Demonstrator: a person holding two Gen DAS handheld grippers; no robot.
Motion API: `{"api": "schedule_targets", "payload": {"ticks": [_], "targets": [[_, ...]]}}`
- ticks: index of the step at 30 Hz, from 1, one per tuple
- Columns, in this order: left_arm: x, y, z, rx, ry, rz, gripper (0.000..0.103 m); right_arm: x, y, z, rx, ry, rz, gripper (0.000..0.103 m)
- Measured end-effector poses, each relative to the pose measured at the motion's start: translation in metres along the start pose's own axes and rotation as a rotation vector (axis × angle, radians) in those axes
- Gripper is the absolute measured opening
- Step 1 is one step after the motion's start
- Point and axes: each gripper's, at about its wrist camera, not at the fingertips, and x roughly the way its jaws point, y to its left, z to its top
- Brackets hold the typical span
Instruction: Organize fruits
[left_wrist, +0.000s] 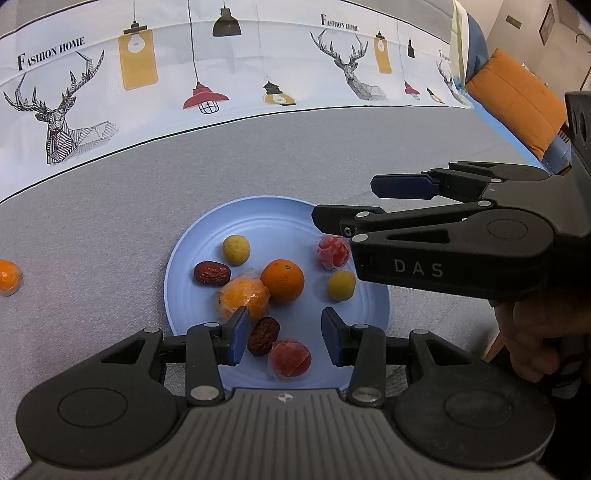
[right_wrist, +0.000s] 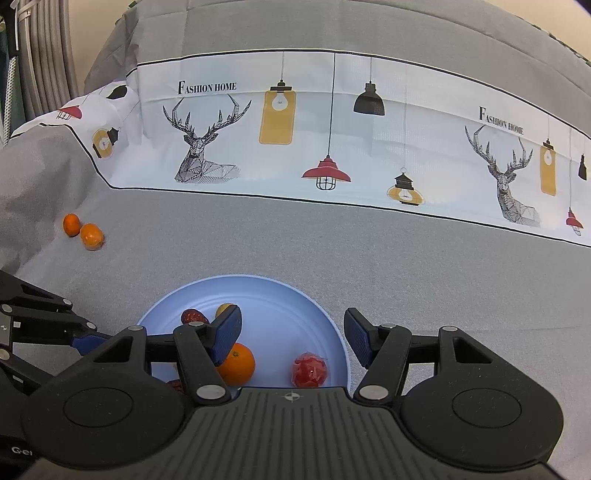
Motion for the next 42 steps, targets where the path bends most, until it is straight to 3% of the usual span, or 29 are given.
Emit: {"api": "schedule_targets", "payload": {"ticks": [38, 41, 42], "targets": [[-0.002, 0.008, 0.002, -0.033, -0.004, 0.045, 0.047, 0.000, 0.001, 0.001, 0.006, -0.009, -0.018, 0.064], [-0.008, 0.017, 0.004, -0.064, -0.020, 0.091, 0.035, 0.000, 0.001, 0.002, 0.010, -0.014, -0.020, 0.063], [-0.011, 0.022, 0.005, -0.082, -0.027, 0.107, 0.026, -0.001, 0.001, 0.002, 0.014, -0.017, -0.021, 0.063]]}}
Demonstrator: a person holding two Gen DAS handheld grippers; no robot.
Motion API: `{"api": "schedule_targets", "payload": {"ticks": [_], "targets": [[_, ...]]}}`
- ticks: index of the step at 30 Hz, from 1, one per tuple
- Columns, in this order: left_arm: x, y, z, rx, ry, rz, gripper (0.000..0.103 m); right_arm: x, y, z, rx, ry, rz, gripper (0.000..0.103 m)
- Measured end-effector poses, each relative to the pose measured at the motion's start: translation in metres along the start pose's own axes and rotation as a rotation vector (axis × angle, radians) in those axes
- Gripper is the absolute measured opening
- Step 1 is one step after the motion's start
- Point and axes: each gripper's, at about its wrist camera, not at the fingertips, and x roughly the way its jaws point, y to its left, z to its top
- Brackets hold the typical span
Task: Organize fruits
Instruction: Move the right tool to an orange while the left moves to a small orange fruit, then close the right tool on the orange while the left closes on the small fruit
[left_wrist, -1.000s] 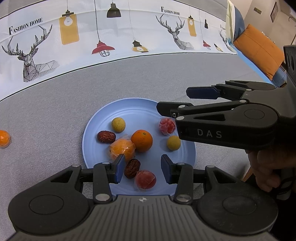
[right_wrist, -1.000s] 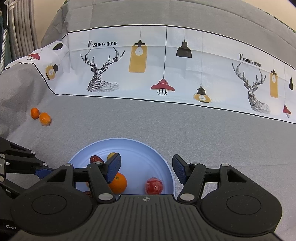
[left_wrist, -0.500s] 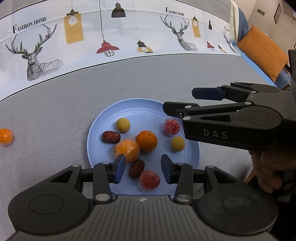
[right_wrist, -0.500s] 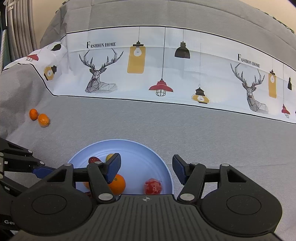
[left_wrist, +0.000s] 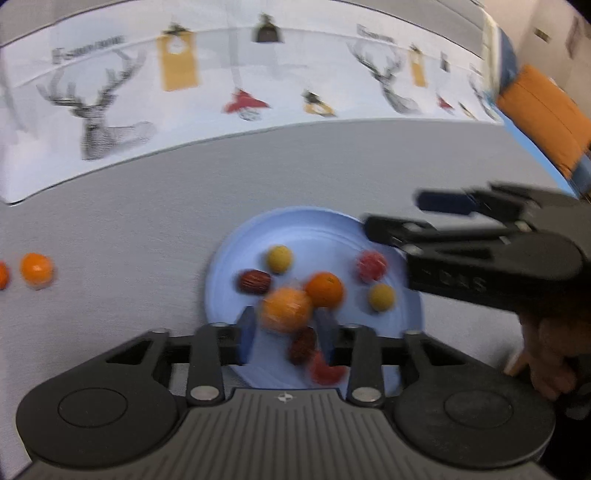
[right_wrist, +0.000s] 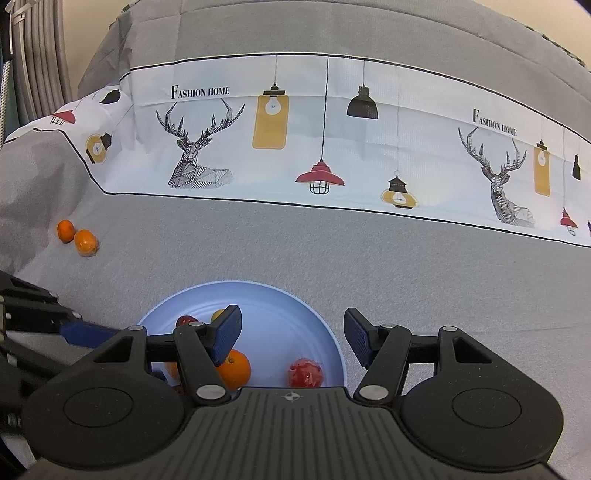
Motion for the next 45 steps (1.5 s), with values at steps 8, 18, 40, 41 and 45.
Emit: {"api": "schedule_targets", "payload": {"ticks": [8, 18, 40, 41, 45], "targets": [[-0.034, 0.068, 0.042, -0.151, -0.071, 0.188, 0.015, 0.009, 0.004, 0.007, 0.051, -0.005, 0.040, 0.035], [-0.018, 0.152, 0.062, -0.223, -0.054, 0.427, 0.015, 0.018, 0.043, 0.016, 0.017, -0.015, 0.112, 0.035], [-0.024, 0.261, 0.046, -0.620, -0.033, 0.425, 0.018, 0.097, 0.196, 0.054, -0.132, -0.067, 0.385, 0.041], [-0.022, 0.263, 0.047, -0.619, -0.029, 0.433, 0.020, 0.103, 0.200, 0.055, -0.138, -0.059, 0.396, 0.047], [-0.013, 0.267, 0.051, -0.611, -0.013, 0.442, 0.022, 0.129, 0.220, 0.056, -0.195, -0.033, 0.418, 0.059]]}}
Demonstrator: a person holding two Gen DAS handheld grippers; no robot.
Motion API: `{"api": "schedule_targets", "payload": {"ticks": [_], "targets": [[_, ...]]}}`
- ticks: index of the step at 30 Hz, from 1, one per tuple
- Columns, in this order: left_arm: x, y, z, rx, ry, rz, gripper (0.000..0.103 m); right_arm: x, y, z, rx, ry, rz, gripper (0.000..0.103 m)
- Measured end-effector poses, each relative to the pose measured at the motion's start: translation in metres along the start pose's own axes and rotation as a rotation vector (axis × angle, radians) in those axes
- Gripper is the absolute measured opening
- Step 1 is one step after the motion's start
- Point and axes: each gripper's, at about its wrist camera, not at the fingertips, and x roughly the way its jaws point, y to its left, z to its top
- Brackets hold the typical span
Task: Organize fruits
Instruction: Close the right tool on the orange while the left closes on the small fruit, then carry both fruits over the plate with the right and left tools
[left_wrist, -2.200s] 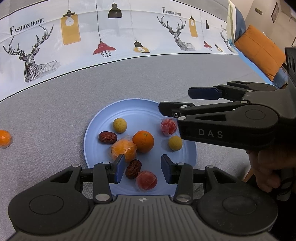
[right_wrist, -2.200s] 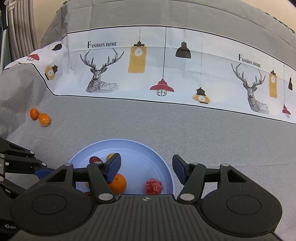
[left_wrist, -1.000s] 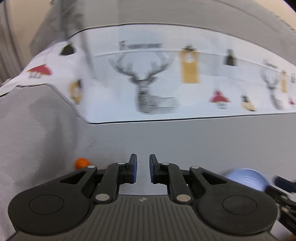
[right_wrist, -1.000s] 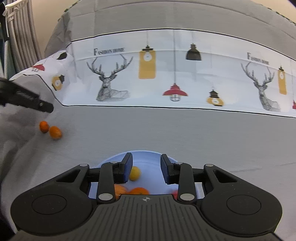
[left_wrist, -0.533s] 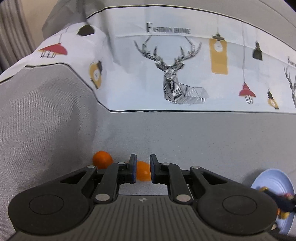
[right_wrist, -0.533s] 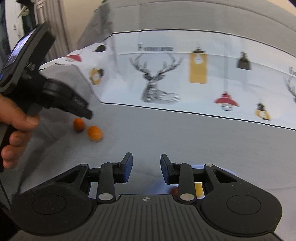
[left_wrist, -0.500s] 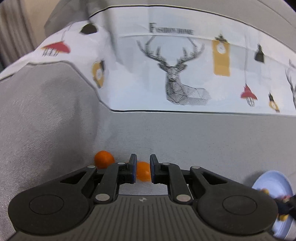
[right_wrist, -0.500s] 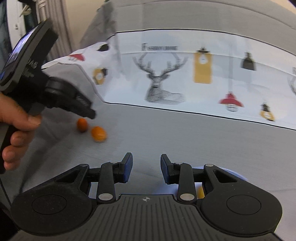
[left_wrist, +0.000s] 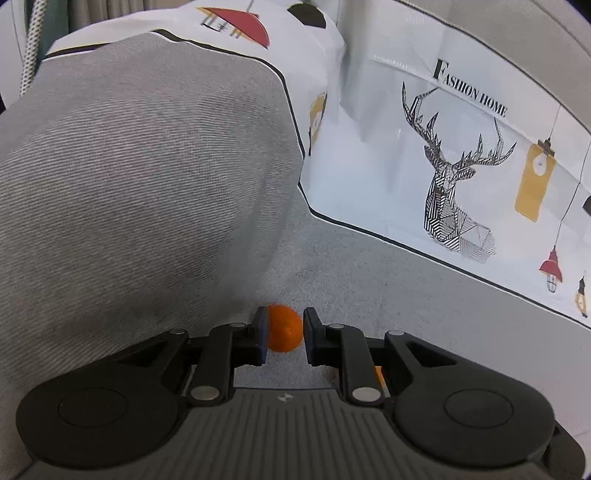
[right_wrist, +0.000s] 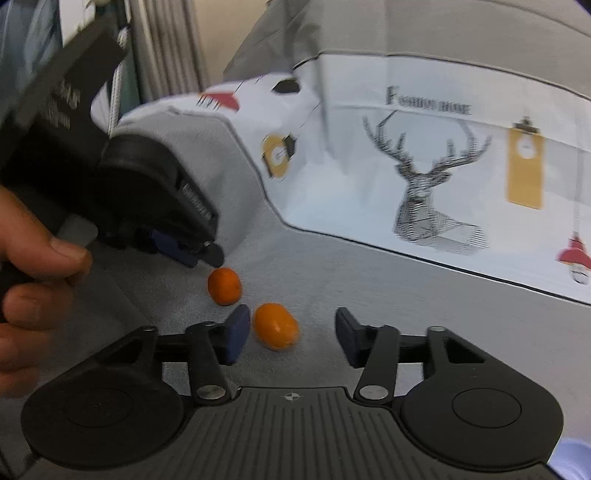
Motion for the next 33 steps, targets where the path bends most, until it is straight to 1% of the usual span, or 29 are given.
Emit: {"api": "schedule_targets", "payload": {"ticks": [2, 4, 6, 8, 9, 10, 11, 13, 17, 23, 24, 25, 26, 29, 33], "targets": [[0.007, -0.005, 0.002, 0.018, 0.008, 0.016, 0.023, 0.015, 0.002, 0.000, -0.030, 0.018, 0.004, 0.059], [0.014, -0.009, 0.003, 0.030, 0.016, 0.019, 0.031, 0.027, 0.003, 0.000, -0.040, 0.037, 0.004, 0.059], [0.021, -0.013, 0.003, 0.047, 0.025, 0.029, 0.035, 0.037, 0.002, -0.002, -0.039, 0.061, 0.014, 0.059], [0.028, -0.019, 0.002, 0.082, 0.023, 0.061, 0.036, 0.045, 0.002, -0.004, -0.050, 0.086, 0.030, 0.058], [0.029, -0.020, 0.001, 0.095, 0.021, 0.072, 0.037, 0.048, 0.002, -0.005, -0.058, 0.096, 0.043, 0.057], [0.031, -0.022, 0.001, 0.112, 0.020, 0.084, 0.039, 0.050, 0.002, -0.005, -0.063, 0.100, 0.049, 0.045], [0.033, -0.024, 0.001, 0.123, 0.019, 0.092, 0.039, 0.051, 0.002, -0.006, -0.064, 0.105, 0.051, 0.038], [0.036, -0.027, -0.001, 0.150, 0.014, 0.109, 0.042, 0.048, 0.002, -0.006, -0.052, 0.102, 0.053, 0.037], [0.040, -0.033, -0.005, 0.205, 0.004, 0.145, 0.044, 0.038, -0.001, -0.006, -0.054, 0.091, 0.028, 0.037], [0.047, -0.046, -0.015, 0.315, -0.017, 0.219, 0.044, -0.003, -0.023, -0.002, 0.008, 0.090, -0.031, 0.037], [0.047, -0.047, -0.016, 0.325, -0.019, 0.226, 0.042, -0.011, -0.029, -0.001, 0.024, 0.088, -0.041, 0.037], [0.047, -0.047, -0.017, 0.332, -0.025, 0.240, 0.035, -0.021, -0.036, 0.001, 0.047, 0.080, -0.055, 0.037], [0.047, -0.046, -0.017, 0.333, -0.030, 0.257, 0.032, -0.031, -0.042, 0.002, 0.073, 0.074, -0.067, 0.037], [0.042, -0.041, -0.017, 0.284, -0.037, 0.239, 0.031, -0.067, -0.062, 0.002, 0.156, 0.055, -0.085, 0.037], [0.021, -0.044, -0.021, 0.263, -0.074, 0.204, 0.030, -0.118, -0.074, -0.004, 0.179, 0.016, -0.123, 0.037]]}}
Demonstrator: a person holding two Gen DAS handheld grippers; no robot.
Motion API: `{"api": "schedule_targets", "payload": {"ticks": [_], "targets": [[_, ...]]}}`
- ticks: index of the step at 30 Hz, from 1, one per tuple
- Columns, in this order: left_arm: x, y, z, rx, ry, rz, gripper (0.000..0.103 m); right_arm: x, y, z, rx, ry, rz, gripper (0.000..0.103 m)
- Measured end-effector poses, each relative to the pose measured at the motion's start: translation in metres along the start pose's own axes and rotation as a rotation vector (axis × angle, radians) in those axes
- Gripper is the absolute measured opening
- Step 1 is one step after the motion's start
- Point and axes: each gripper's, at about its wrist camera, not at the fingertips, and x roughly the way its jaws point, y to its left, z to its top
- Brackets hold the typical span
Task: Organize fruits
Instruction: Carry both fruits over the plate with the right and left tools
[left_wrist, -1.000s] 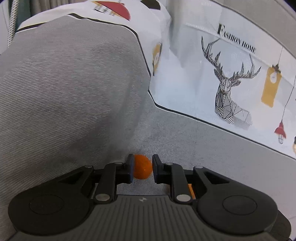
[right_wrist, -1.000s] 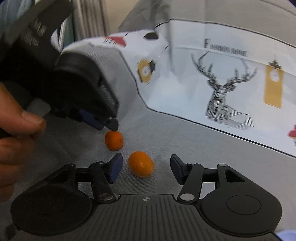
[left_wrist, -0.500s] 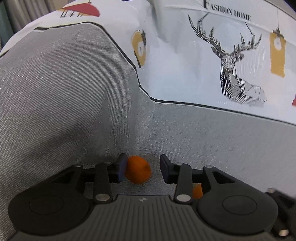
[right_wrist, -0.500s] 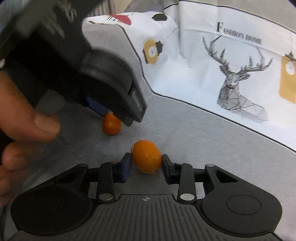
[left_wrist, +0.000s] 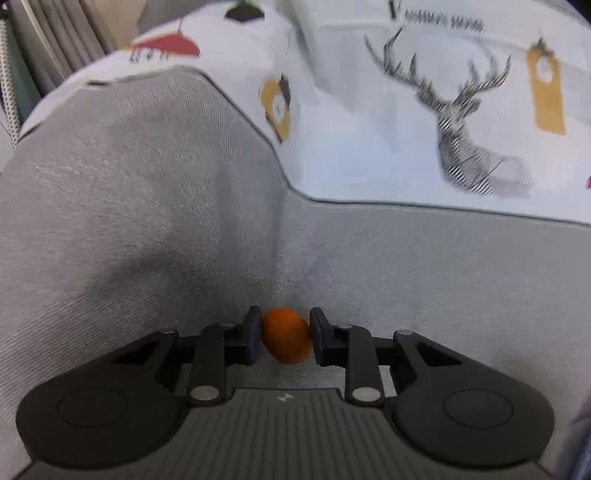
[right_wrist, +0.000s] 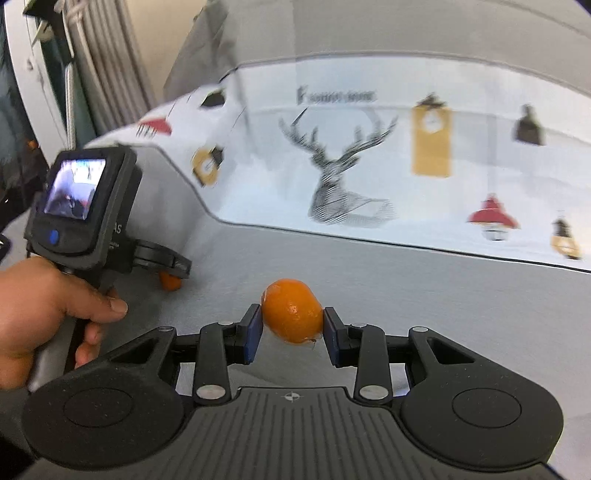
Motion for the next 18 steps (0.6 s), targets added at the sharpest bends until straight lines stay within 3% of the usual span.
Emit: {"api": "schedule_targets", "payload": {"ticks": [2, 5, 11, 16, 18], "targets": [[-0.020, 0.001, -0.003, -0.029, -0.029, -0.060, 0.030, -0.024, -0.006, -0.004, 0.014, -0.019, -0.016, 0.037], [-0.046, -0.003, -0.013, -0.078, -0.011, -0.191, 0.030, -0.056, -0.012, -0.013, 0.020, -0.036, -0.049, 0.037], [-0.130, -0.026, -0.047, -0.004, -0.093, -0.373, 0.030, -0.088, -0.042, -0.037, 0.161, -0.037, -0.113, 0.037], [-0.164, -0.051, -0.095, 0.051, -0.125, -0.458, 0.030, -0.095, -0.058, -0.063, 0.216, -0.027, -0.177, 0.037], [-0.164, -0.064, -0.115, 0.098, -0.128, -0.449, 0.030, -0.098, -0.066, -0.069, 0.211, -0.017, -0.222, 0.037]]}}
